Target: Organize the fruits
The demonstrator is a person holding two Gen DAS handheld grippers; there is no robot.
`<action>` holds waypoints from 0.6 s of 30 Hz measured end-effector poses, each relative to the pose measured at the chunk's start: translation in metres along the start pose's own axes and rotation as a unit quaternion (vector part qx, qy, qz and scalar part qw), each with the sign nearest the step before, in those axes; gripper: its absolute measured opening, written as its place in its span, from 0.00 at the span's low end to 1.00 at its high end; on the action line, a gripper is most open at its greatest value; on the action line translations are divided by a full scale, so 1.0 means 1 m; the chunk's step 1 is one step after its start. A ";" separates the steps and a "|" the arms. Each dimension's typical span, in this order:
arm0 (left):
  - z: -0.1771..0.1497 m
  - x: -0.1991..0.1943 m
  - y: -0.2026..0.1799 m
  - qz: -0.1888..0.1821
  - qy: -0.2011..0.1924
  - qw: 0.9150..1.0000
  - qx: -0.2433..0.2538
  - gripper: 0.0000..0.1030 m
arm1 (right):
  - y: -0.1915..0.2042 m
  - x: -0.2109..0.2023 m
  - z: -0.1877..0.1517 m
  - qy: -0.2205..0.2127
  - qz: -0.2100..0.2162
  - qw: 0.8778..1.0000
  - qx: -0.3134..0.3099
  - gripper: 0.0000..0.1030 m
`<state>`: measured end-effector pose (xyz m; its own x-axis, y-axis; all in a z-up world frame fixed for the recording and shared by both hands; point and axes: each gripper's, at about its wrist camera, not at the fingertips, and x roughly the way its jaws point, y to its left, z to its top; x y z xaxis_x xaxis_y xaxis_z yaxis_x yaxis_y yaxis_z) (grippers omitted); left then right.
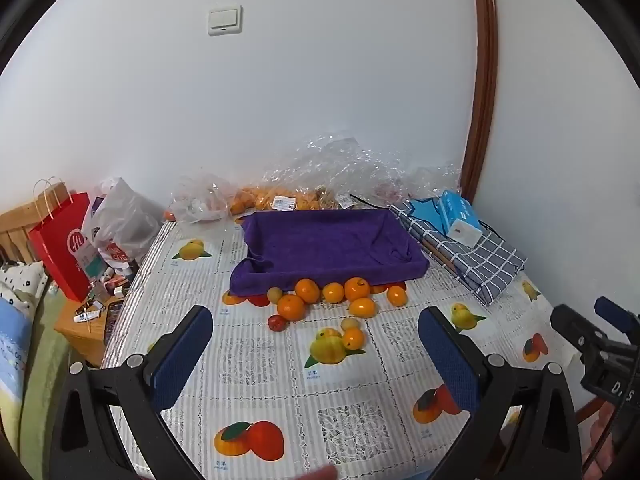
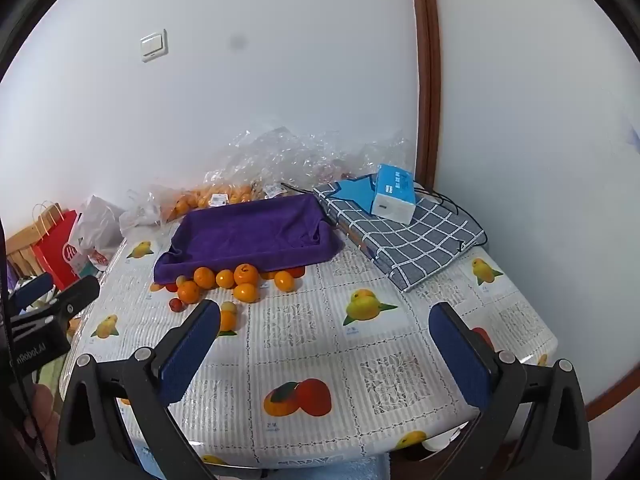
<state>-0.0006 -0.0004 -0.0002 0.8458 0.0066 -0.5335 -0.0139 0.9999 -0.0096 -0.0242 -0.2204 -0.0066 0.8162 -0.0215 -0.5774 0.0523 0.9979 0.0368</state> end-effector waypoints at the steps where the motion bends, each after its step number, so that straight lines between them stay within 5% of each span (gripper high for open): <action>1: -0.001 -0.001 -0.001 -0.001 0.000 1.000 0.000 1.00 | -0.001 0.000 0.000 0.001 0.001 1.000 0.000 0.99; 6: 0.001 0.001 0.002 -0.014 0.026 0.999 -0.013 1.00 | -0.001 0.000 -0.001 0.008 -0.005 1.000 -0.010 0.99; 18: -0.003 0.000 0.011 -0.010 0.014 1.000 -0.022 1.00 | 0.007 0.001 -0.005 0.015 0.002 1.000 -0.011 0.99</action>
<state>-0.0019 0.0101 -0.0030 0.8309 -0.0150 -0.5562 -0.0204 0.9982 -0.0573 -0.0259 -0.2130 -0.0107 0.7991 -0.0157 -0.6010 0.0358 0.9991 0.0215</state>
